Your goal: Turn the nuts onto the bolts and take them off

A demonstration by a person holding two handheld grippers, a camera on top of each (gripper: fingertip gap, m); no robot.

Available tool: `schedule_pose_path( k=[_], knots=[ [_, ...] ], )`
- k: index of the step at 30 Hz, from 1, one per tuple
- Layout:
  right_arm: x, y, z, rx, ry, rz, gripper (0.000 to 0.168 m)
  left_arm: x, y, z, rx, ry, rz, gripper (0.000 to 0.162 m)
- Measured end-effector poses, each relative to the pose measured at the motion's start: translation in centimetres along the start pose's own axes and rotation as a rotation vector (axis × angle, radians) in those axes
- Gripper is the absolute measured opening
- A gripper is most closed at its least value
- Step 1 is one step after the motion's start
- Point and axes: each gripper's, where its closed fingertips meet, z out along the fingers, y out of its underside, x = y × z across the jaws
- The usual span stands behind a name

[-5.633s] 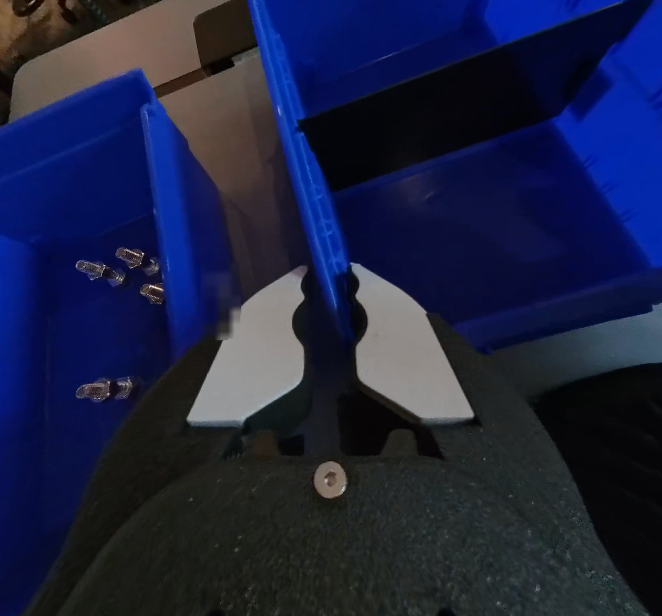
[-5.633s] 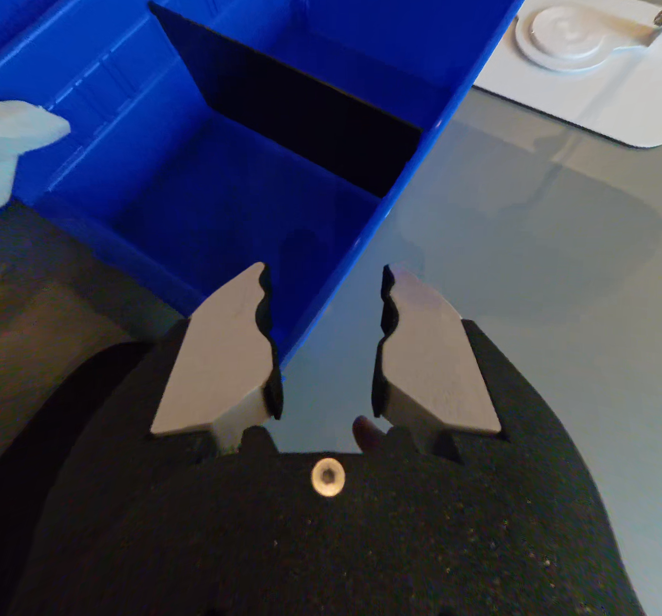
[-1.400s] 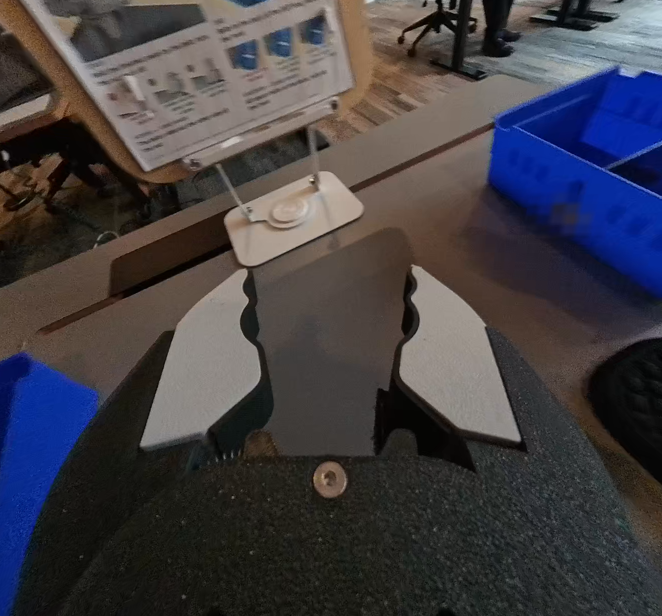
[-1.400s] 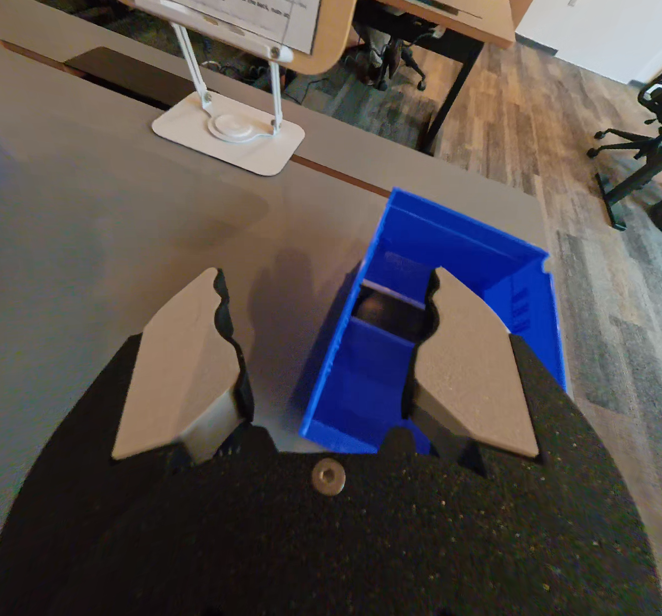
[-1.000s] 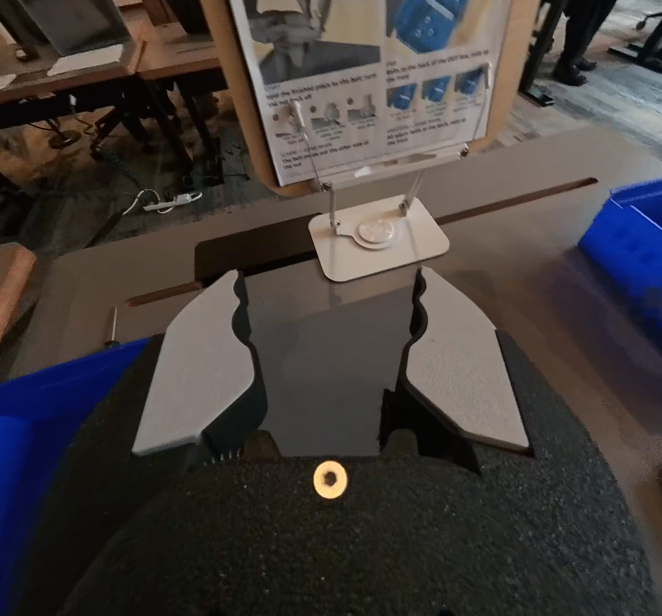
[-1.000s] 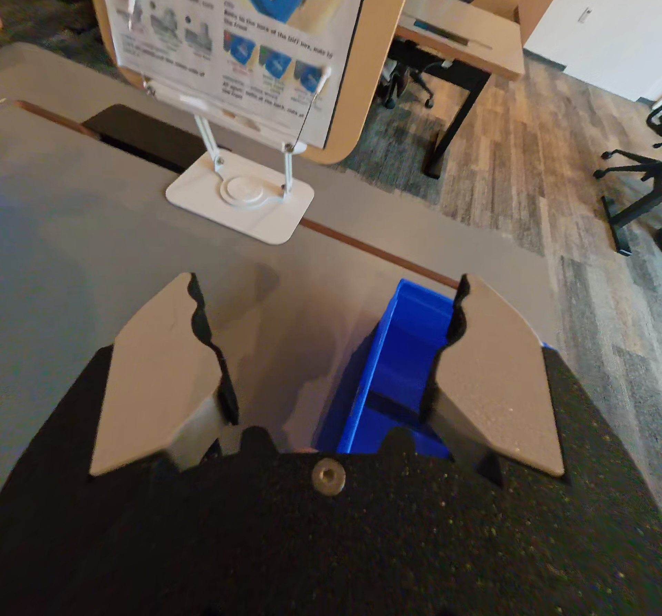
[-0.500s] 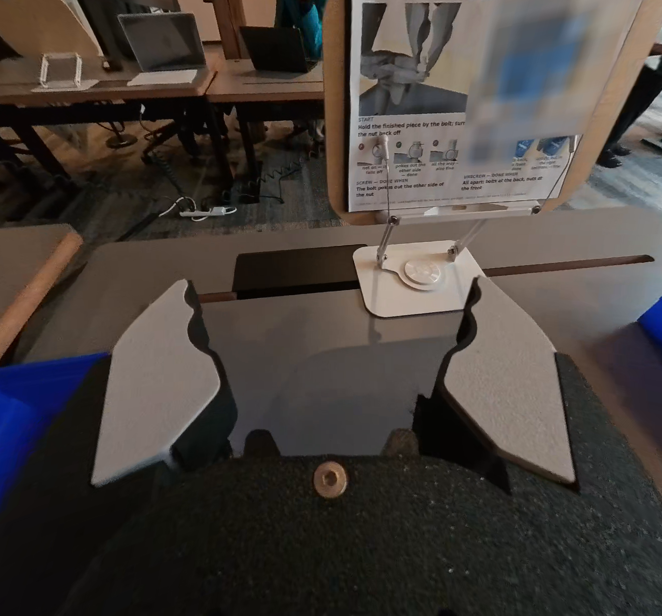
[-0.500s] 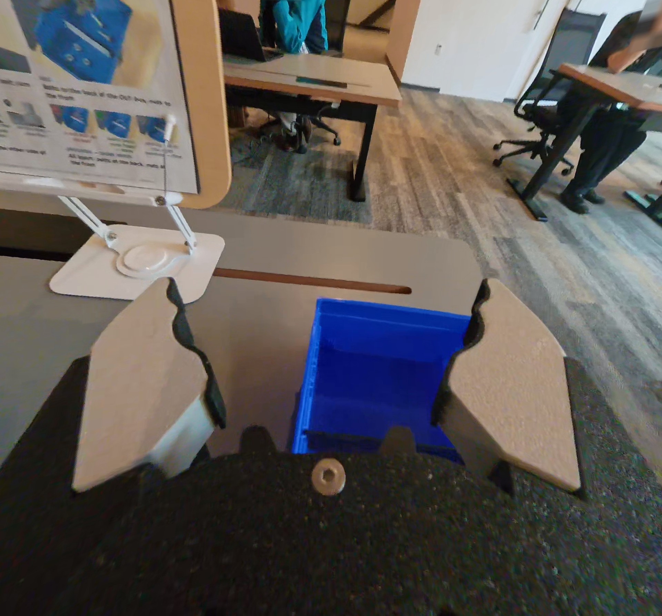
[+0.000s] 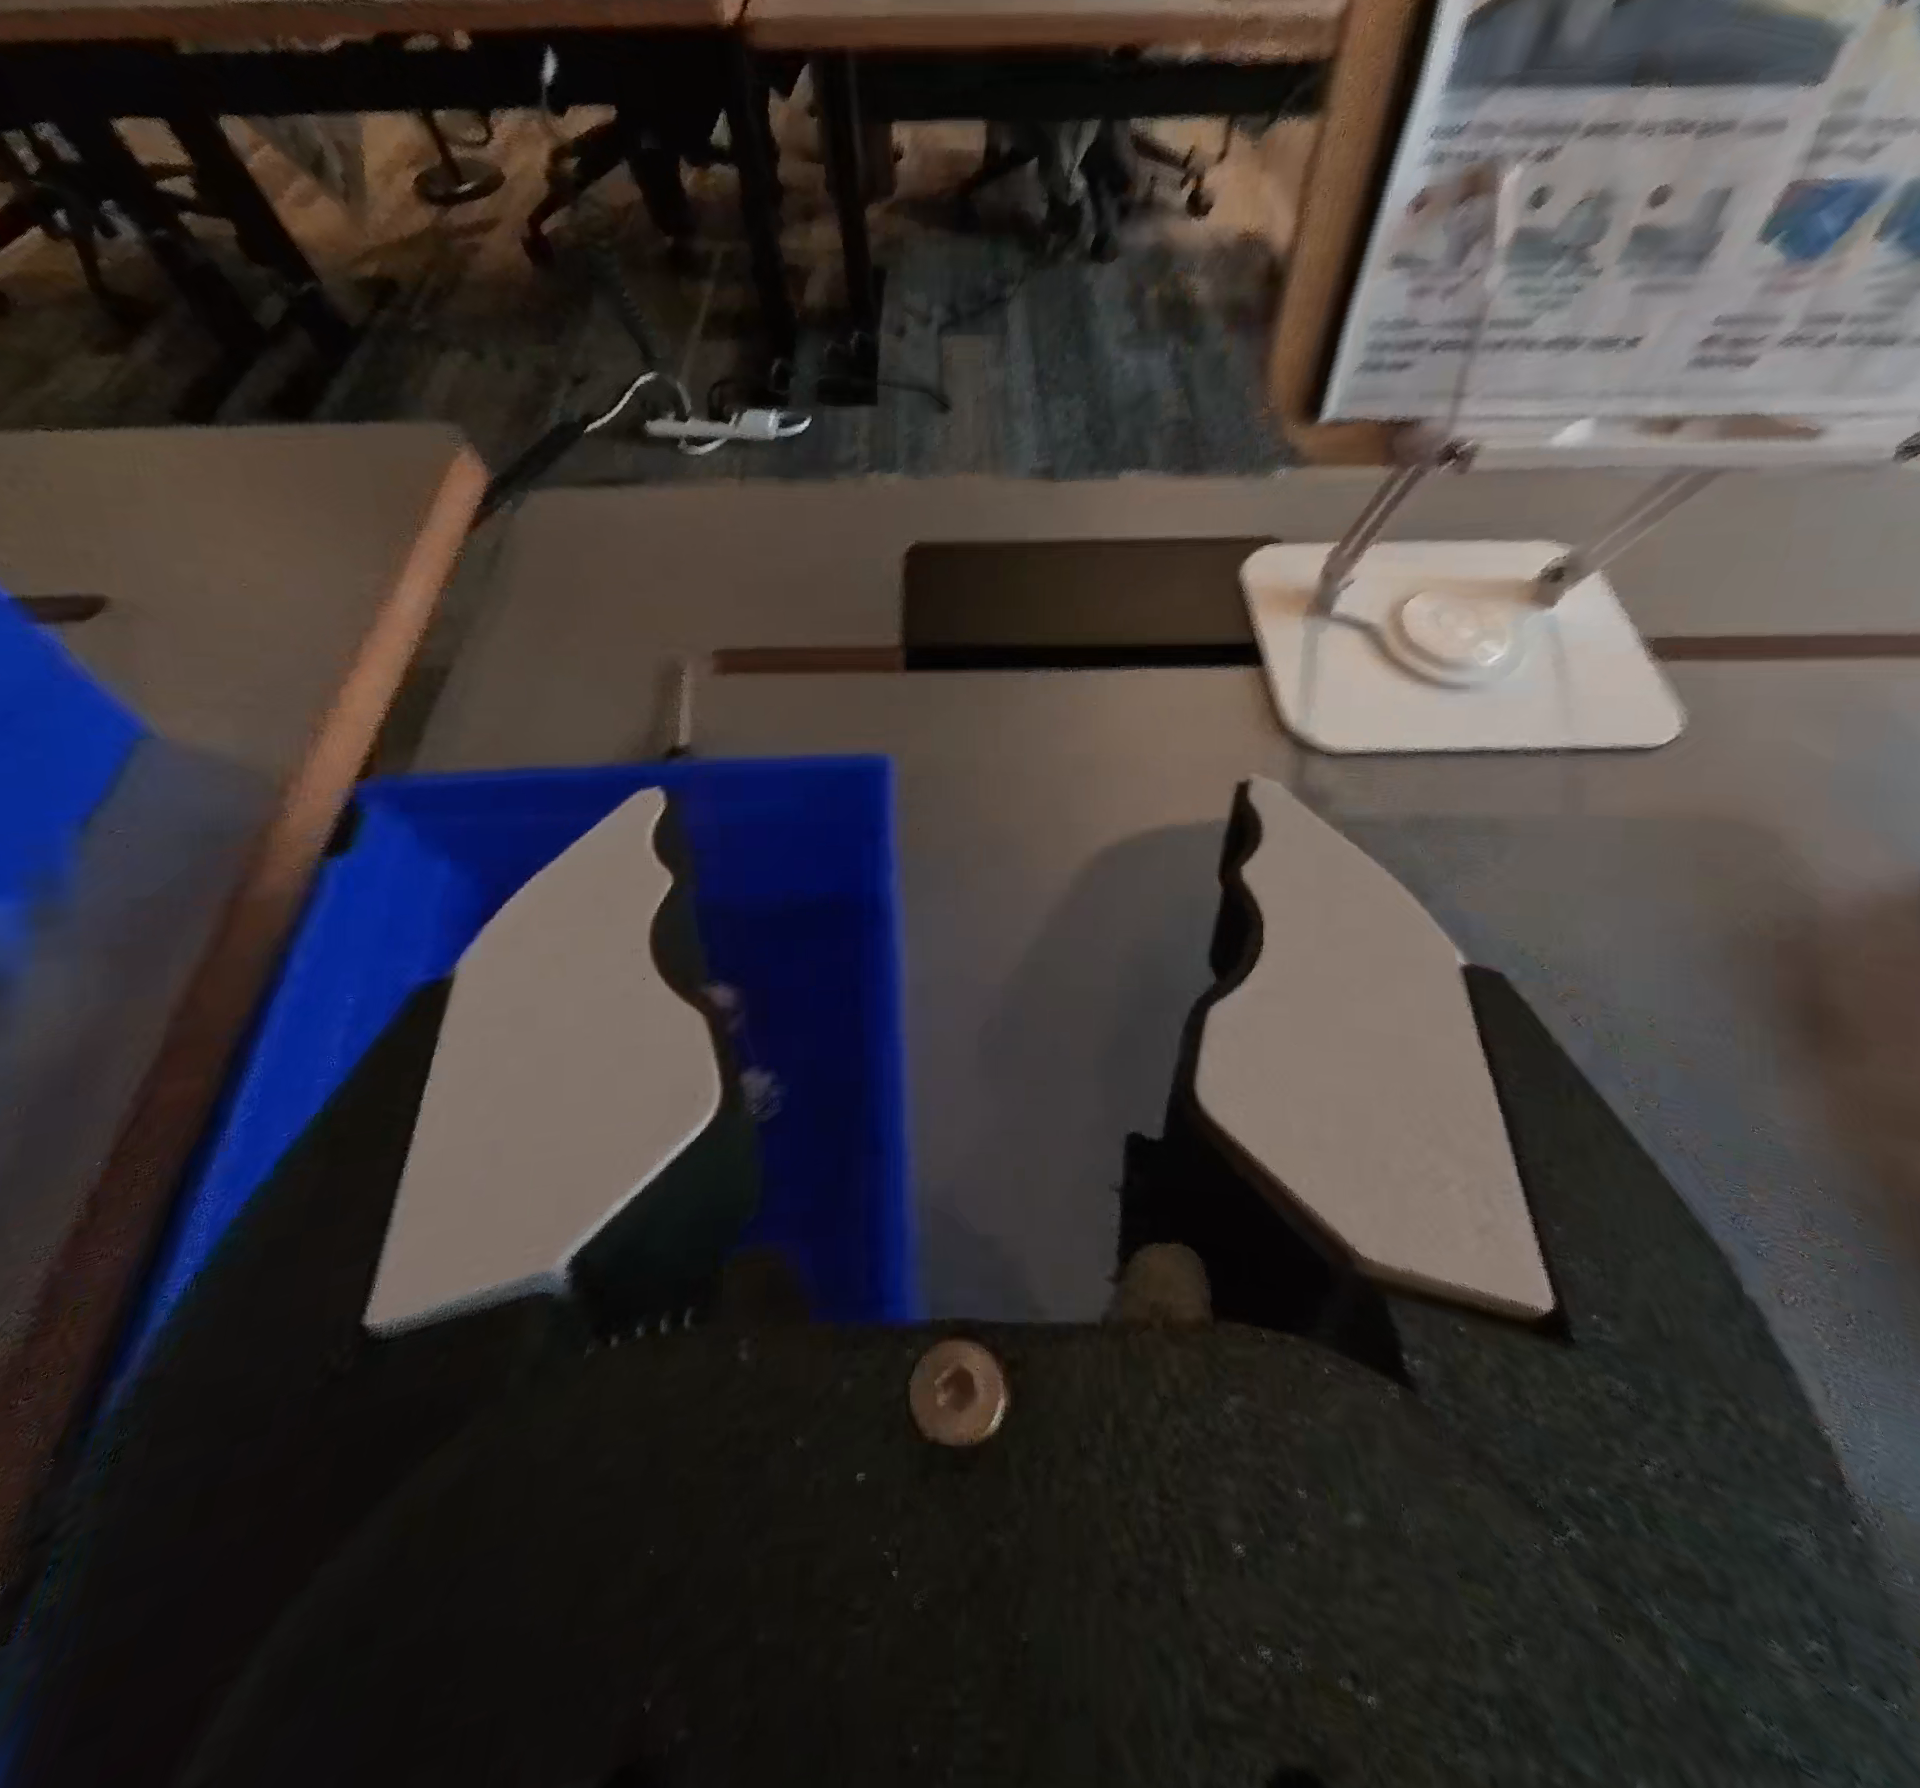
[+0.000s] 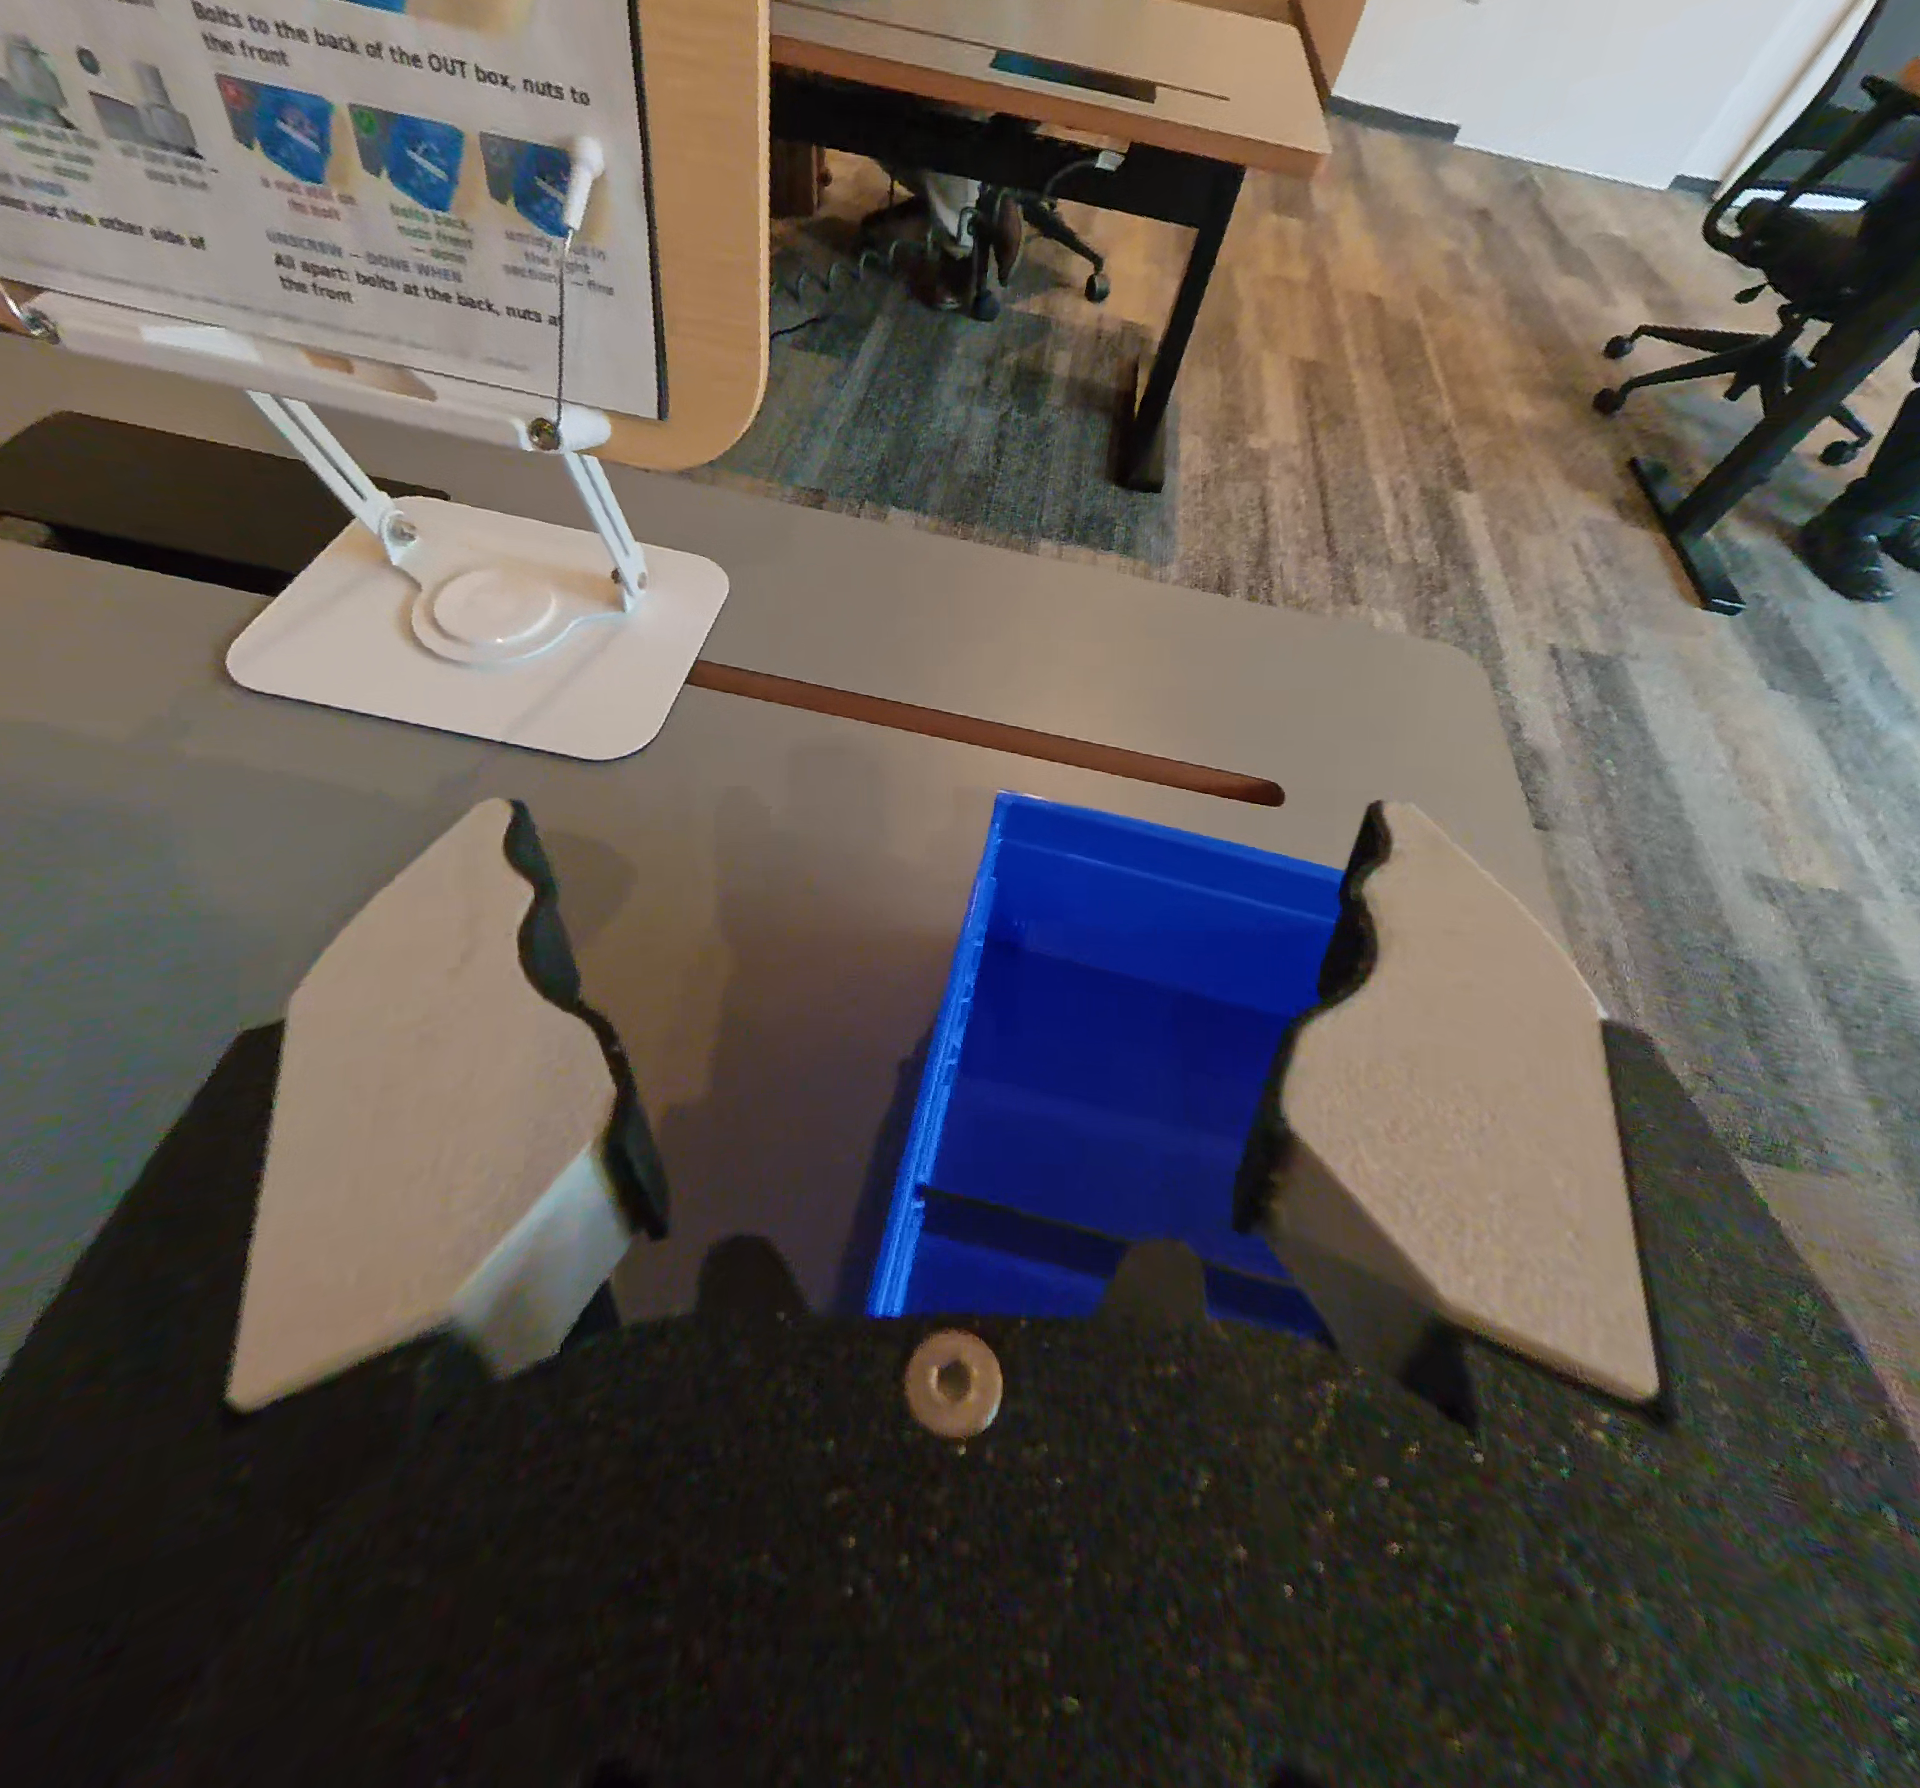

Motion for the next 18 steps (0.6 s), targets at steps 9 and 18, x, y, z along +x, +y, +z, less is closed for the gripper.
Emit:
schedule_pose_path(
  k=[9,18],
  knots=[
    [-0.3,0.1,-0.4,-0.013,-0.023,-0.017,0.137,-10.7,9.5,-0.9,-0.488,-0.106,0.046,0.088],
    [-0.2,0.0,-0.8,-0.004,-0.023,-0.021,0.133,-13.6,18.8,2.4,-0.834,-0.049,0.014,0.064]
  ],
)
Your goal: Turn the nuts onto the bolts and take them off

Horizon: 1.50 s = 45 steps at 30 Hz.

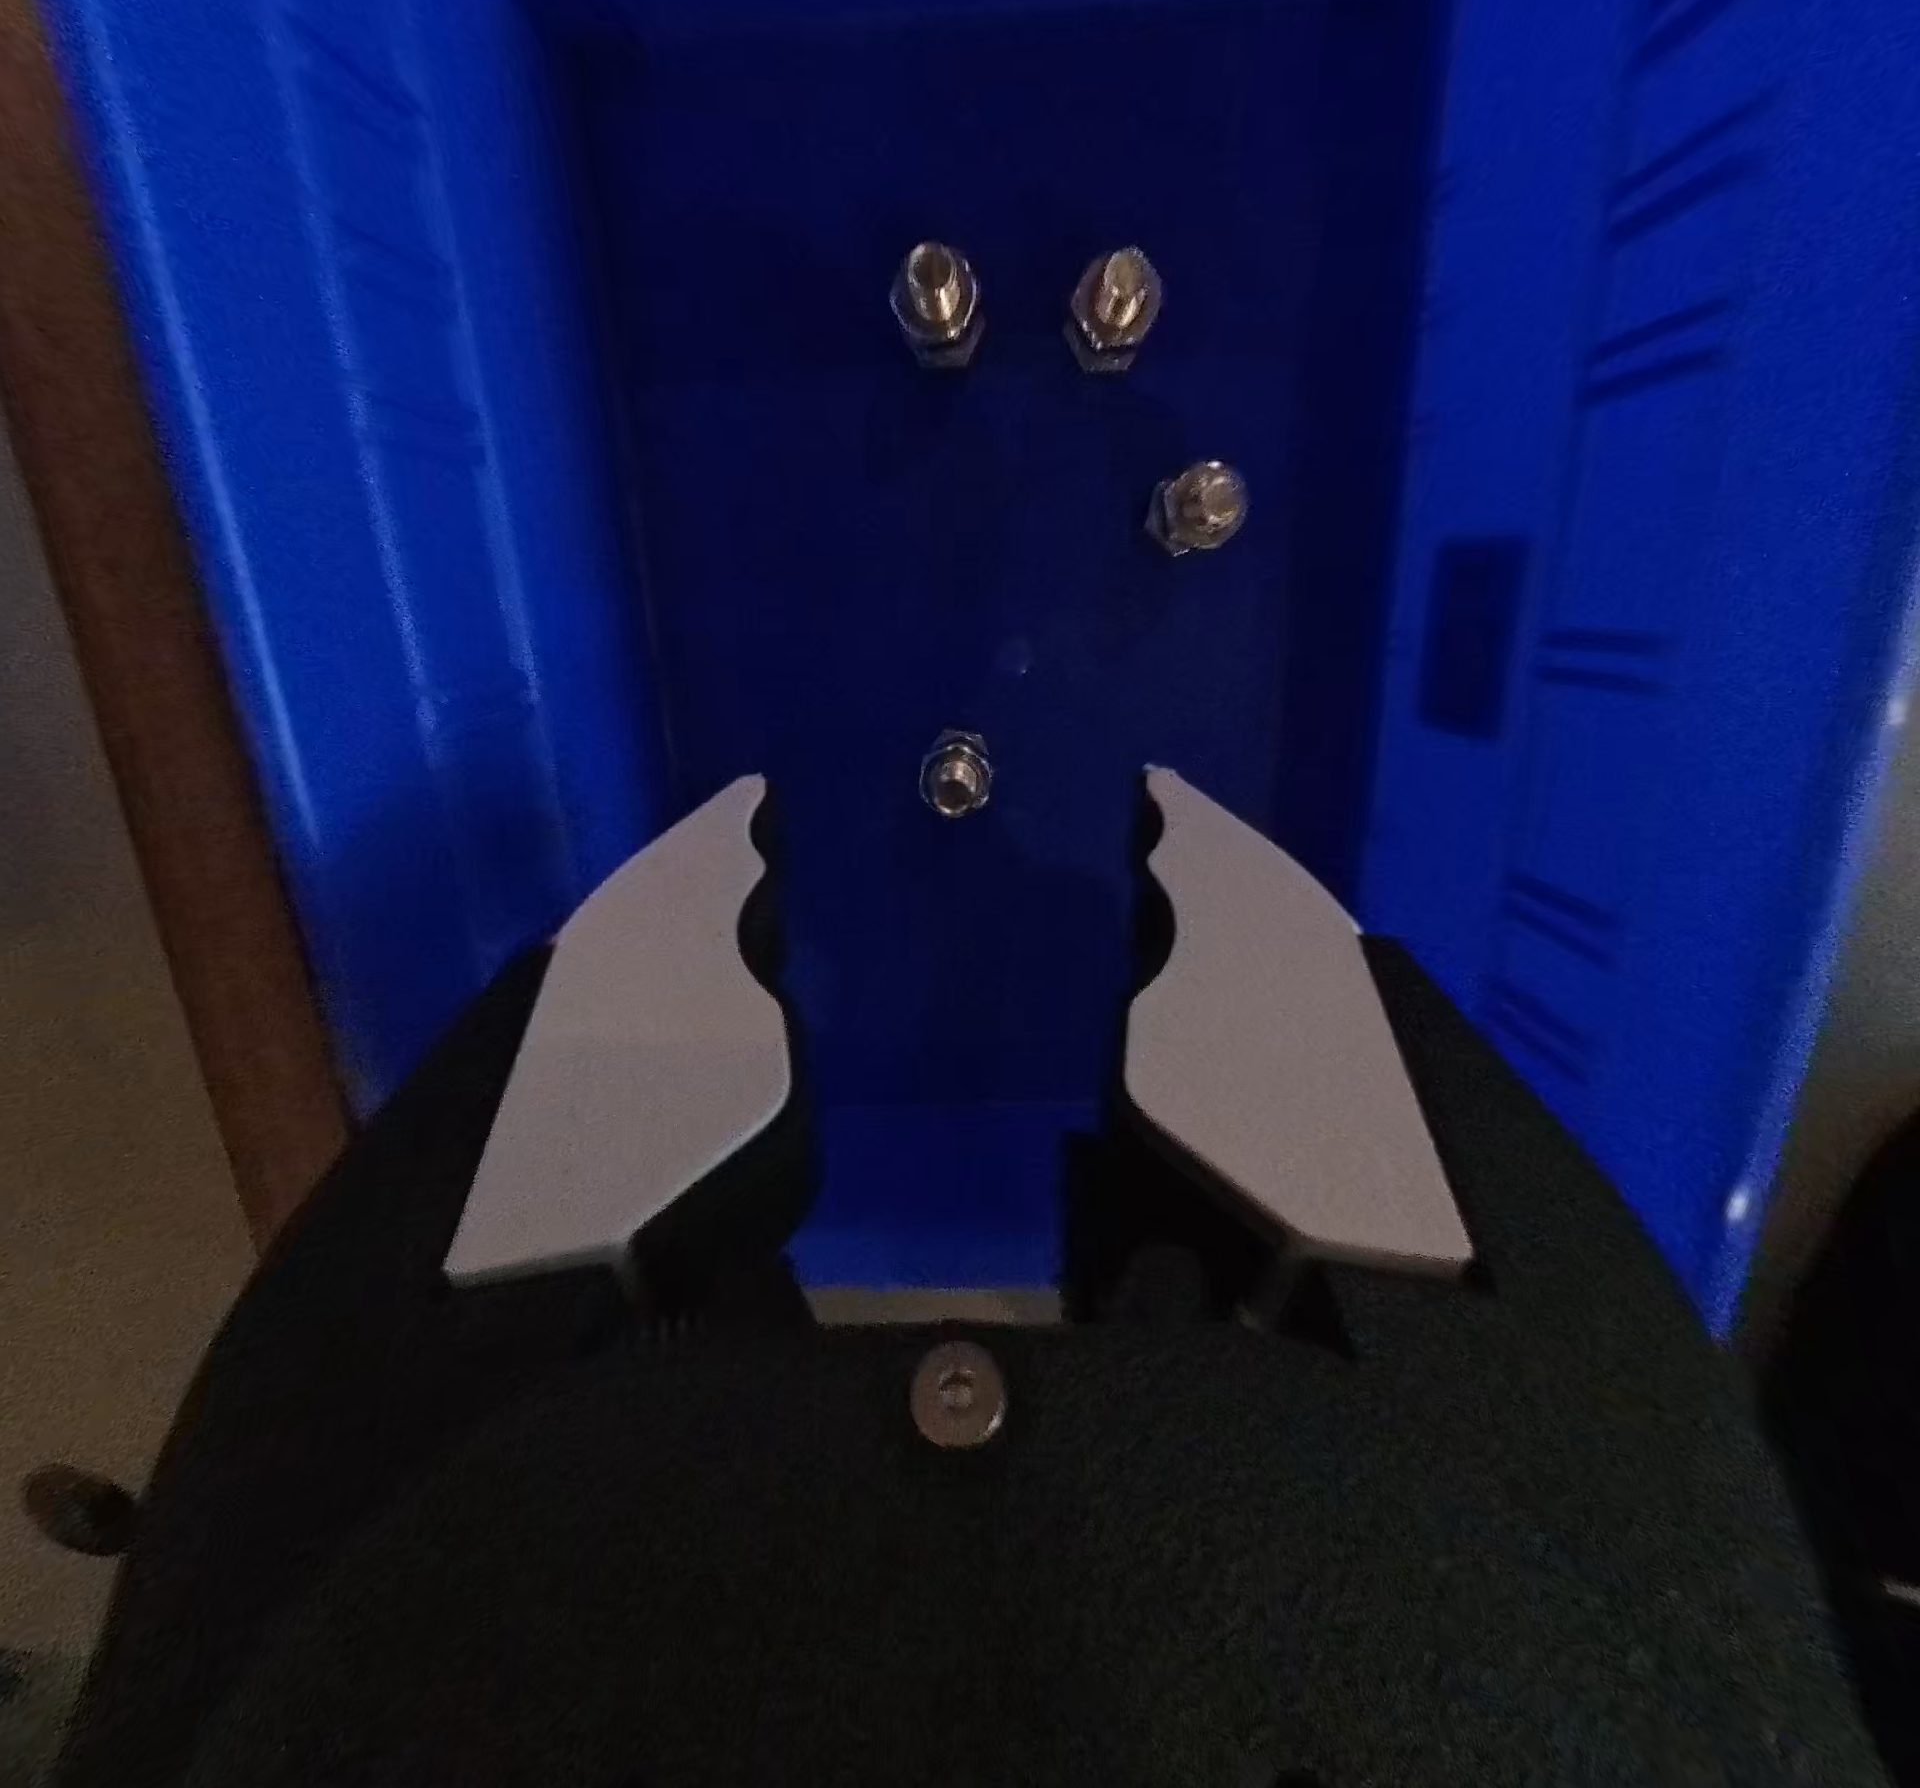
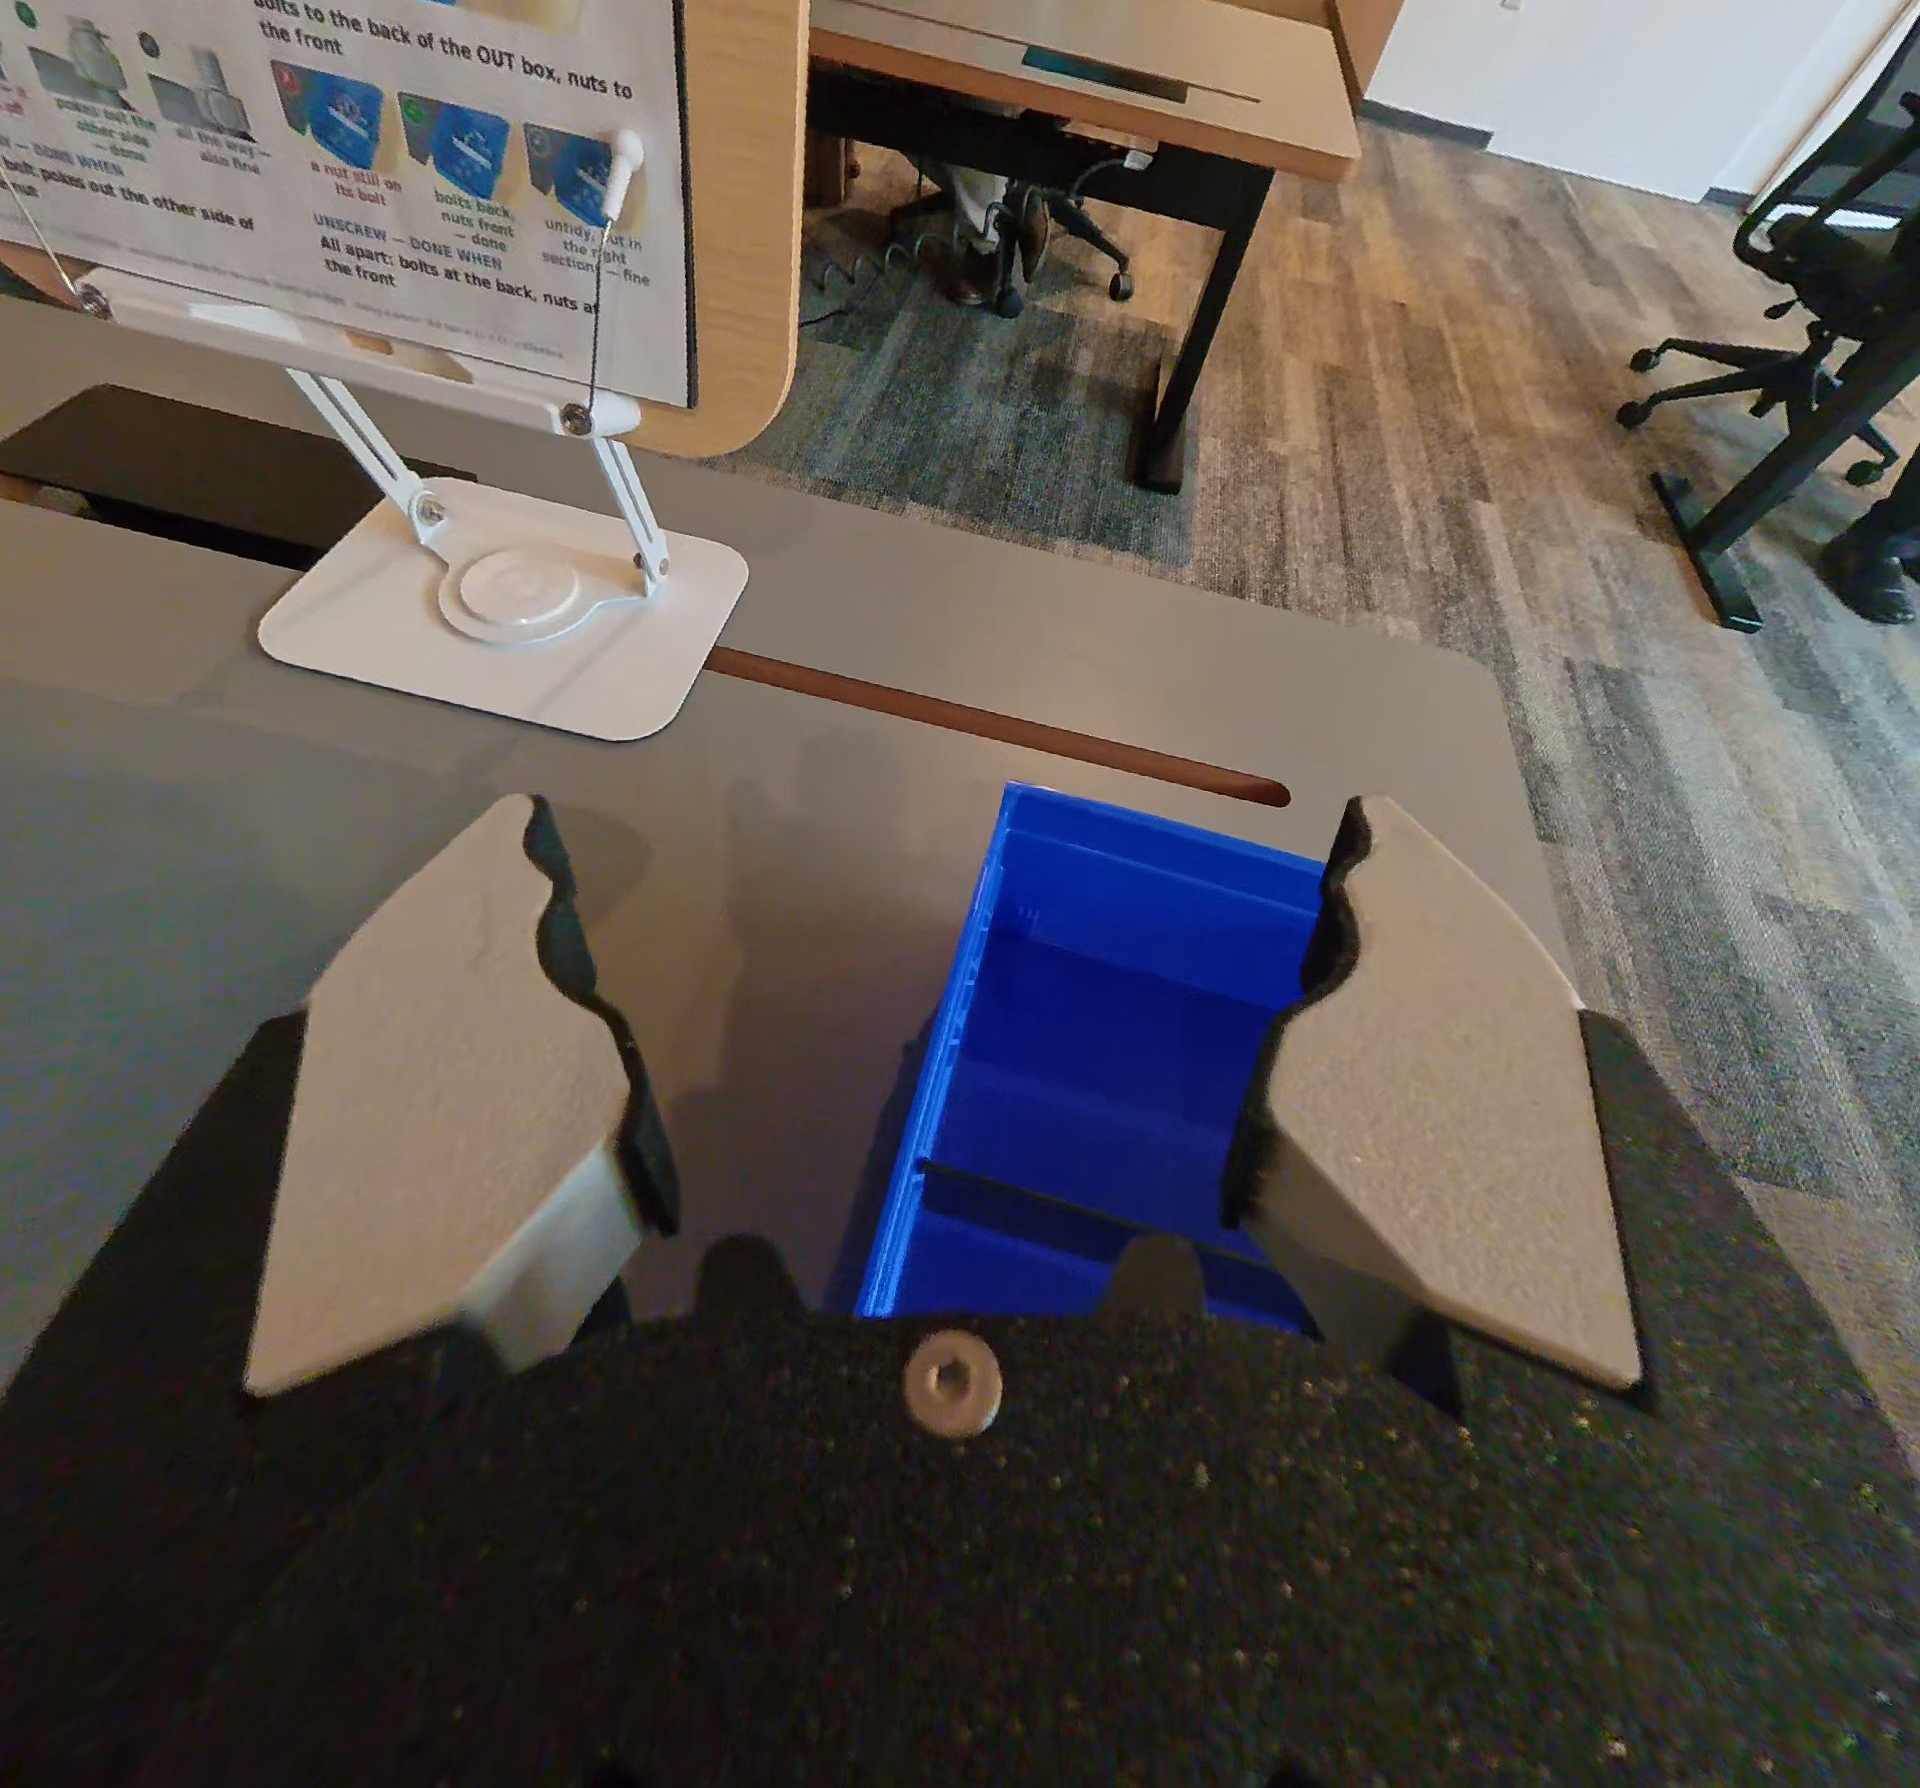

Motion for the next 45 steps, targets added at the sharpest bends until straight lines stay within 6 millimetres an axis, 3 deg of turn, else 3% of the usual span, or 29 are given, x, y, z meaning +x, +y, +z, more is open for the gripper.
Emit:
schedule_pose_path(
  k=[11,35,40,45],
  knots=[
    [-0.3,0.1,0.3,-0.012,0.000,-0.016,0.133,-0.8,1.3,2.9,-0.084,0.026,-0.023,0.042],
    [-0.1,0.0,0.0,-0.011,0.015,-0.017,0.133,-0.1,1.9,3.4,-0.133,0.060,-0.002,0.010],
    [-0.2,0.0,0.0,-0.010,0.010,-0.019,0.133,0.8,0.9,2.0,-0.062,0.071,0.025,0.010],
    [-0.7,-0.1,0.1,-0.011,-0.007,-0.027,0.132,3.7,-1.7,-1.9,0.057,0.096,0.115,0.010]
  ],
)
